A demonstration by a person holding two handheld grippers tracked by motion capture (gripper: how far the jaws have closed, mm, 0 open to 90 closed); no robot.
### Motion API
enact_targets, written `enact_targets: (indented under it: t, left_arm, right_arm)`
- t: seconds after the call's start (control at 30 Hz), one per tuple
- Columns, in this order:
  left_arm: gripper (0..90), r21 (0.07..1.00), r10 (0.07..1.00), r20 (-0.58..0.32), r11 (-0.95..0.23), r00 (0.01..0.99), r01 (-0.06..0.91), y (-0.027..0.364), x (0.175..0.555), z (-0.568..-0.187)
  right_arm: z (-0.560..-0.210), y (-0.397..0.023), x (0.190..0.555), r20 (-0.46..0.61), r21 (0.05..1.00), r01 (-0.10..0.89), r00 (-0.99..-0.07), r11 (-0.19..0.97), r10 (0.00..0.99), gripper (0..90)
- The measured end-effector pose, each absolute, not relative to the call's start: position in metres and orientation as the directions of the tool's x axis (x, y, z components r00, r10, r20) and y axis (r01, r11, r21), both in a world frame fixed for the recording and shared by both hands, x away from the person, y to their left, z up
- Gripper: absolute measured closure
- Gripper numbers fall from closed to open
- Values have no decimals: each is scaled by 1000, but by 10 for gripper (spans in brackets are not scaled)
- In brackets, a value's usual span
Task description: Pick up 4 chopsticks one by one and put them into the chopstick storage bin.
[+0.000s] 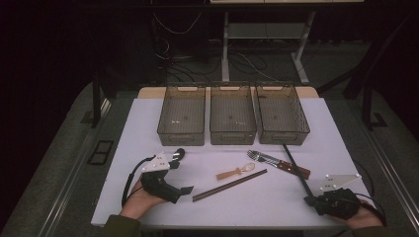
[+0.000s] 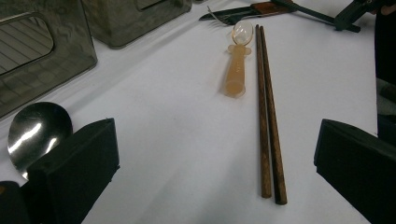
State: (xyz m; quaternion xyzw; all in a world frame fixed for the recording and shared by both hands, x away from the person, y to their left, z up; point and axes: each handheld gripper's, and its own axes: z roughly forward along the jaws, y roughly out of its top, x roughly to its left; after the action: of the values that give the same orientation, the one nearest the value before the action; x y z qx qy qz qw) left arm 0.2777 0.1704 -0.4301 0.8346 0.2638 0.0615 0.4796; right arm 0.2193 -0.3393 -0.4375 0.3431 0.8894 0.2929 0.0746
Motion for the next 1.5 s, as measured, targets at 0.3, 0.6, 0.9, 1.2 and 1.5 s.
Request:
enact_targets:
  t: [0.3, 0.6, 0.9, 1.2, 1.5]
  left_arm:
    - [0, 832, 499, -149, -403, 853, 381, 170, 278, -430]
    - [0, 833, 500, -148, -403, 853, 380, 170, 278, -430]
    - [0, 832, 500, -147, -403, 854, 380, 170, 278, -430]
    - [0, 833, 500, -148, -403, 854, 380, 170, 278, -430]
    - [0, 833, 499, -148, -403, 854, 380, 170, 278, -430]
  right_arm:
    - [-437, -345, 223, 52, 568, 573, -742, 591, 669, 899]
    - [-437, -350, 225, 38, 564, 584, -725, 584, 688, 899]
    - [-437, -356, 229, 25, 562, 590, -712, 579, 702, 898]
    - [-437, -360, 231, 21, 567, 592, -706, 573, 708, 898]
    - [-426, -360, 228, 35, 615, 574, -704, 540, 709, 841]
